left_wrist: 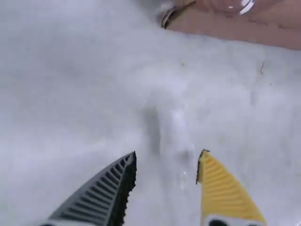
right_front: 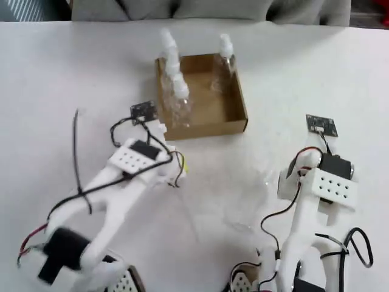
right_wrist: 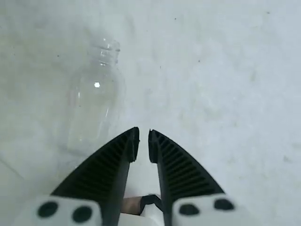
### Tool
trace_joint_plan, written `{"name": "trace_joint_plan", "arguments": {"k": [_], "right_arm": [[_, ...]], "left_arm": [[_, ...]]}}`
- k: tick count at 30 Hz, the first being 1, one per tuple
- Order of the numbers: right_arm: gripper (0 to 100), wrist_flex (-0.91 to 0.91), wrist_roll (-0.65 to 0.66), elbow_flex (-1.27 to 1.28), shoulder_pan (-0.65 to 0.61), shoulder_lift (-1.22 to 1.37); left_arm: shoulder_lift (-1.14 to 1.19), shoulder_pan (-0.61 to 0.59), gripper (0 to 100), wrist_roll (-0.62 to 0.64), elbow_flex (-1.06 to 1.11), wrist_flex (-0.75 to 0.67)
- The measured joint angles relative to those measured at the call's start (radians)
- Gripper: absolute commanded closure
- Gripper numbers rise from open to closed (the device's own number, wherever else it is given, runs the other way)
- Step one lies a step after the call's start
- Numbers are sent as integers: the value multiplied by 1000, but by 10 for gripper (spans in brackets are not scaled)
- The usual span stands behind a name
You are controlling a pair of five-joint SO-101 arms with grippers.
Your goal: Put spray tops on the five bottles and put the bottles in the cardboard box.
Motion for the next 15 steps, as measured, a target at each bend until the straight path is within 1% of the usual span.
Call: {"name": "trace_joint_plan", "arguments": {"k": [4, 7, 12, 15], "right_arm": [[983, -21, 0, 18, 0, 0], [983, -46, 2, 38, 0, 0], [983, -52, 2, 38, 0, 0], [983, -52, 2, 38, 0, 0]], "left_arm": [[98, 0, 782, 0, -57, 0], [120, 2, 782, 3, -66, -6], [155, 0, 782, 49, -68, -11], [192, 0, 782, 55, -68, -35]]}}
